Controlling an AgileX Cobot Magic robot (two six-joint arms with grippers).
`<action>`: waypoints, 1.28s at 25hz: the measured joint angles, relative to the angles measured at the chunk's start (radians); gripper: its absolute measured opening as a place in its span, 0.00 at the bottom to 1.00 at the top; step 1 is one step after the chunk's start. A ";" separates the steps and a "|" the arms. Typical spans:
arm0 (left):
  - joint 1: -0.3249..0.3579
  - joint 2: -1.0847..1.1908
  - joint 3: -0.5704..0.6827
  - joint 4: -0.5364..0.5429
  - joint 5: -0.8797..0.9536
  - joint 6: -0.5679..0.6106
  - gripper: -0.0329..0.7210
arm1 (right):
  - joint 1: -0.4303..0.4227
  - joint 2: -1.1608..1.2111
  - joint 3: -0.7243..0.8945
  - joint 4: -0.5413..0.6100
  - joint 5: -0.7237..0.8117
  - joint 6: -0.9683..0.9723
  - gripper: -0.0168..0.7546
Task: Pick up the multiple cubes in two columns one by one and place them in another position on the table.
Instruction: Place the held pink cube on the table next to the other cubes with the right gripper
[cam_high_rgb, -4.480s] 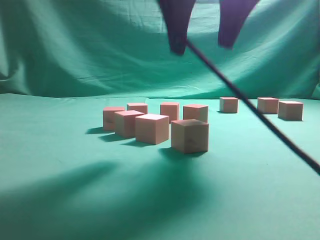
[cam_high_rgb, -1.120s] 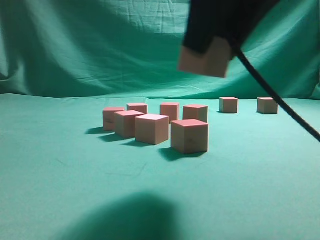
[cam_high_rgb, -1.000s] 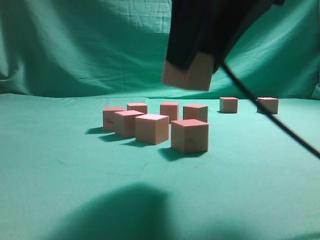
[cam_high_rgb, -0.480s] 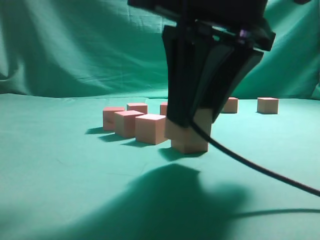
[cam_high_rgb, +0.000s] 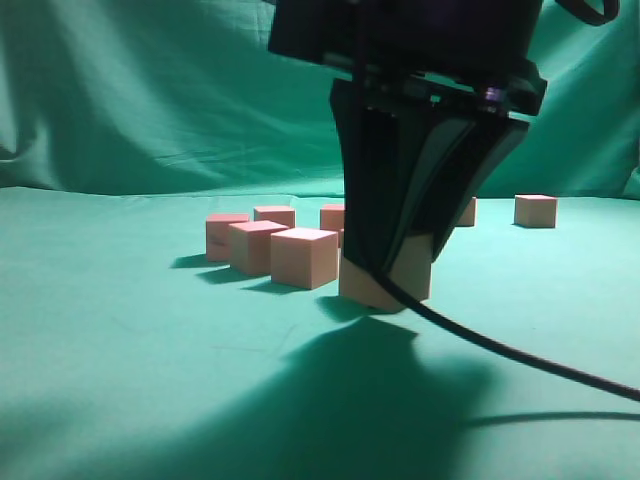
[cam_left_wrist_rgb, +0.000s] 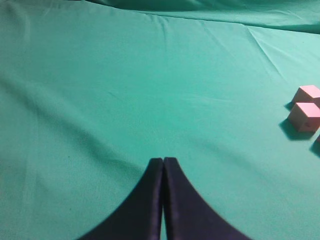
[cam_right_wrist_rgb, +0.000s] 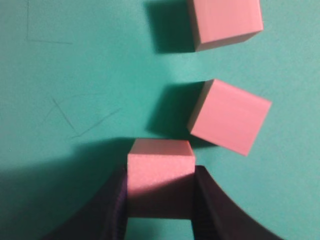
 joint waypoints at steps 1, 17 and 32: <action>0.000 0.000 0.000 0.000 0.000 0.000 0.04 | 0.000 0.000 0.000 0.000 0.000 -0.002 0.36; 0.000 0.000 0.000 0.000 0.000 0.000 0.04 | 0.000 0.001 0.000 0.000 -0.017 0.000 0.53; 0.000 0.000 0.000 0.000 0.000 0.000 0.04 | 0.000 -0.049 -0.292 -0.090 0.359 0.012 0.53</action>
